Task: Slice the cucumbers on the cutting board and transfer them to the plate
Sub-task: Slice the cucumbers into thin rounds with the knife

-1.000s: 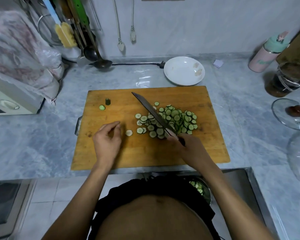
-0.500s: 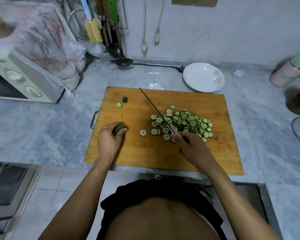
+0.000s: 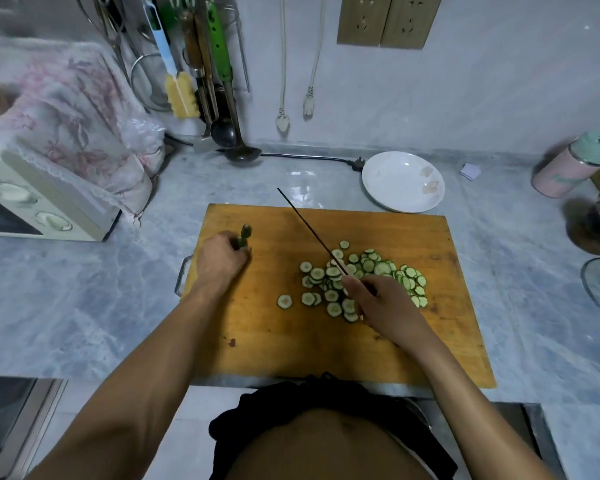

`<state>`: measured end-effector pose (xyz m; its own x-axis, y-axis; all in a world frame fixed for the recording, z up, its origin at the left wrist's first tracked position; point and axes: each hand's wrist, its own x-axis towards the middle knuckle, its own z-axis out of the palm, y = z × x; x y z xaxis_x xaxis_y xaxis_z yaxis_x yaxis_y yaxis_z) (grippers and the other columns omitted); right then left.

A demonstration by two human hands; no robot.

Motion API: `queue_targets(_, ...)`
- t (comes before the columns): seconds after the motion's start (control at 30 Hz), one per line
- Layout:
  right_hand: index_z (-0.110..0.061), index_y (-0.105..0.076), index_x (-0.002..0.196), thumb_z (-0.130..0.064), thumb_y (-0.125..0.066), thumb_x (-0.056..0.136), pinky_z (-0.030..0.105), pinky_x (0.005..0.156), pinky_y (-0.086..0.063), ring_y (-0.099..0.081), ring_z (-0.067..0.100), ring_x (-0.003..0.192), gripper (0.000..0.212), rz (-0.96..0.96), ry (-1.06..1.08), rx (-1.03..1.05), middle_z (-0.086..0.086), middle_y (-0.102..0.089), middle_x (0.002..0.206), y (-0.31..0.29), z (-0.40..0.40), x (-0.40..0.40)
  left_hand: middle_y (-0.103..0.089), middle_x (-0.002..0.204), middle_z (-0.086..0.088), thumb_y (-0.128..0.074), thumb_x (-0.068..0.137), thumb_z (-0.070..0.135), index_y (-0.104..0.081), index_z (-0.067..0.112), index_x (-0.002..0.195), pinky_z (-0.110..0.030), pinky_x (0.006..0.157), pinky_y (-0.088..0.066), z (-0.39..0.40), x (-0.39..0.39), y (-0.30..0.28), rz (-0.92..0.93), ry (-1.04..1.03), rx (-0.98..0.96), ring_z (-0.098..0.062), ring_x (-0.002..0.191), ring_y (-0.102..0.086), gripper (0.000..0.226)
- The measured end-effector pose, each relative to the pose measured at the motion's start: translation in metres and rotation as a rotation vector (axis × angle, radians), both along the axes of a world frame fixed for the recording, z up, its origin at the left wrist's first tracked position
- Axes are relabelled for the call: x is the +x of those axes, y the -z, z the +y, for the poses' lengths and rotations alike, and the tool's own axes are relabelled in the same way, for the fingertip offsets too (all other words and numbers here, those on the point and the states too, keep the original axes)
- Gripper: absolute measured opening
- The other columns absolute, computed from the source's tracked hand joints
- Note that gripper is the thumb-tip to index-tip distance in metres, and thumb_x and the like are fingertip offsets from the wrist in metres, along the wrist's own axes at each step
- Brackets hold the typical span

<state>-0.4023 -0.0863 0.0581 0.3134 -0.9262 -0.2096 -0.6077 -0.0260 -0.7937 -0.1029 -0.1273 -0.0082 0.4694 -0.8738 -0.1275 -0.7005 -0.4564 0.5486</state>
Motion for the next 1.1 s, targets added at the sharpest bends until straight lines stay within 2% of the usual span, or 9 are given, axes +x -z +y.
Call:
queue_targets(0.1, 0.006, -0.051, 0.070, -0.055, -0.046, 0.098, 0.035, 0.053, -0.036, -0.047, 0.022, 0.049, 0.067, -0.023, 0.008, 0.008, 0.022, -0.057, 0.063, 0.000, -0.003, 0.001, -0.070, 0.105, -0.008, -0.072, 0.082, 0.028, -0.064, 0.018, 0.119, -0.033, 0.080, -0.051, 0.006, -0.003, 0.000, 0.019, -0.009, -0.088, -0.030, 0.097, -0.063, 0.040)
queue_targets(0.23, -0.010, -0.047, 0.062, -0.051, -0.047, 0.099, 0.036, 0.051, -0.036, -0.045, 0.020, 0.046, 0.055, -0.061, 0.031, 0.033, 0.002, -0.047, 0.051, 0.000, 0.002, -0.001, -0.069, 0.085, 0.000, -0.066, 0.085, 0.021, -0.067, 0.016, 0.111, -0.024, 0.063, -0.043, 0.032, -0.016, -0.004, 0.066, -0.105, -0.251, -0.019, 0.073, -0.062, 0.027)
queue_targets(0.3, -0.012, -0.046, 0.063, -0.054, -0.046, 0.098, 0.038, 0.052, -0.034, -0.043, 0.022, 0.047, 0.055, -0.075, 0.043, 0.054, 0.005, -0.044, 0.052, 0.003, 0.008, -0.004, -0.072, 0.087, 0.001, -0.062, 0.088, 0.021, -0.071, 0.018, 0.106, -0.022, 0.061, -0.044, 0.048, -0.025, -0.003, 0.097, -0.073, -0.288, -0.012, 0.067, -0.061, 0.020)
queue_targets(0.4, 0.002, -0.046, 0.070, -0.060, -0.044, 0.096, 0.043, 0.050, -0.033, -0.040, 0.026, 0.049, 0.067, -0.106, 0.066, 0.120, 0.024, -0.042, 0.062, 0.007, 0.019, -0.010, -0.072, 0.093, 0.007, -0.062, 0.089, 0.016, -0.075, 0.020, 0.098, -0.020, 0.075, -0.050, 0.067, -0.042, 0.001, 0.211, 0.036, -0.311, -0.006, 0.079, -0.063, 0.016)
queue_targets(0.53, -0.008, -0.053, 0.077, -0.058, -0.043, 0.098, 0.030, 0.044, -0.034, -0.040, 0.019, 0.044, 0.054, -0.202, 0.105, 0.310, 0.015, -0.042, 0.065, 0.005, 0.032, -0.016, -0.073, 0.092, 0.005, -0.062, 0.089, 0.009, -0.076, 0.019, 0.095, -0.009, 0.074, -0.047, 0.082, -0.058, 0.010, 0.327, 0.013, -0.310, 0.001, 0.081, -0.063, 0.018)
queue_targets(0.8, -0.016, -0.052, 0.072, -0.054, -0.041, 0.101, 0.022, 0.045, -0.031, -0.038, 0.012, 0.042, 0.049, -0.360, 0.102, 0.624, 0.000, -0.046, 0.056, 0.012, 0.065, 0.025, -0.067, 0.102, 0.004, -0.057, 0.094, 0.015, -0.069, 0.015, 0.115, 0.003, 0.075, -0.035, 0.117, -0.067, 0.019, 0.350, -0.194, -0.363, 0.001, 0.086, -0.057, 0.024)
queue_targets(0.9, -0.018, -0.051, 0.069, -0.056, -0.039, 0.101, 0.024, 0.046, -0.032, -0.039, 0.013, 0.044, 0.051, -0.378, 0.046, 0.660, 0.001, -0.047, 0.057, 0.022, 0.069, 0.041, -0.064, 0.108, 0.003, -0.059, 0.093, 0.018, -0.065, 0.018, 0.120, 0.000, 0.079, -0.035, 0.129, -0.069, 0.023, 0.331, -0.218, -0.363, -0.004, 0.095, -0.057, 0.028)
queue_targets(1.0, -0.017, -0.053, 0.074, -0.060, -0.037, 0.099, 0.024, 0.046, -0.035, -0.041, 0.013, 0.045, 0.053, -0.345, 0.041, 0.638, 0.001, -0.048, 0.059, 0.030, 0.075, 0.046, -0.061, 0.110, 0.004, -0.060, 0.093, 0.019, -0.064, 0.020, 0.122, -0.015, 0.086, -0.038, 0.140, -0.074, 0.025, 0.312, -0.207, -0.341, -0.012, 0.103, -0.058, 0.029)
queue_targets(1.1, -0.014, -0.052, 0.077, -0.063, -0.038, 0.097, 0.023, 0.043, -0.034, -0.039, 0.012, 0.044, 0.055, -0.350, 0.109, 0.622, 0.001, -0.046, 0.059, 0.032, 0.077, 0.032, -0.062, 0.114, 0.001, -0.060, 0.093, 0.019, -0.064, 0.020, 0.121, -0.010, 0.087, -0.034, 0.148, -0.076, 0.025, 0.285, -0.188, -0.334, -0.008, 0.103, -0.055, 0.029)
